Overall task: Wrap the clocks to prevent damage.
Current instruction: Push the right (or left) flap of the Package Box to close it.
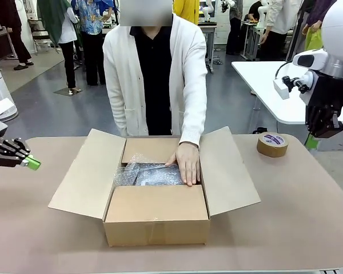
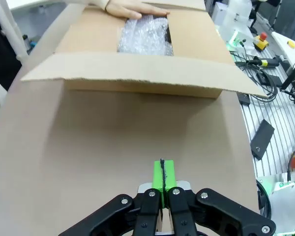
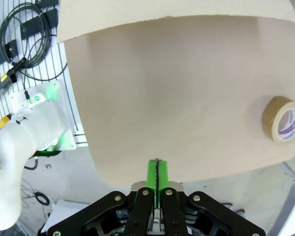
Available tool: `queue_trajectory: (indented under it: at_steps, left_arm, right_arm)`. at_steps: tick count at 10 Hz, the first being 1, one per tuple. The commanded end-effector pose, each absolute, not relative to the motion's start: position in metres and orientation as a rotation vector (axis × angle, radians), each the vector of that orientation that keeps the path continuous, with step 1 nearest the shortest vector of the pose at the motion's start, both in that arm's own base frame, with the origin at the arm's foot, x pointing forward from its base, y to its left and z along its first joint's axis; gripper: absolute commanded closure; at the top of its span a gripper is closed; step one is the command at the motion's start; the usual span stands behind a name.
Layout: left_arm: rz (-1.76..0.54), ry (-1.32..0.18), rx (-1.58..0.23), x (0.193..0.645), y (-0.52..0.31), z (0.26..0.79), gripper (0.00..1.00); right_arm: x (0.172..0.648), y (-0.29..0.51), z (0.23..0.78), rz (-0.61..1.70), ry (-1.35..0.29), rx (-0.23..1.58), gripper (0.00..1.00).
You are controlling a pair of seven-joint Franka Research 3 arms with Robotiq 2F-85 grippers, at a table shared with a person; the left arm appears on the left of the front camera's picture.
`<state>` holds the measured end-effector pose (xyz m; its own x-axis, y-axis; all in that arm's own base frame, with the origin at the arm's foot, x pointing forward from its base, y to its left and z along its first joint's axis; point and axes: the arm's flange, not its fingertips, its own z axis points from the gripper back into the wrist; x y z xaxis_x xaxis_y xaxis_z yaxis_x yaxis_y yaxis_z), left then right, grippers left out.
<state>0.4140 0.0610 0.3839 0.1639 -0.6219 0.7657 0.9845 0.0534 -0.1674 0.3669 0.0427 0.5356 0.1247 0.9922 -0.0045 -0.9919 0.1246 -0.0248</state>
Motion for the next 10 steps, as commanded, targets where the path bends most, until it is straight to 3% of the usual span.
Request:
queue_trajectory:
  at_steps: [1, 8, 10]
  left_arm:
    - [-1.320, -0.559, -0.826, 0.405, 0.044, 0.391, 1.00]
    - [-1.327, -0.575, -0.789, 0.413, 0.060, 0.384, 1.00]
    - [-1.316, -0.768, -0.890, 0.406, 0.047, 0.357, 1.00]
  right_arm:
    - [0.366, 0.041, 0.535, 1.453, -0.007, -0.029, 0.99]
    - [0.366, 0.041, 0.535, 1.453, -0.007, -0.029, 0.99]
    - [0.366, 0.041, 0.535, 1.453, -0.007, -0.029, 0.99]
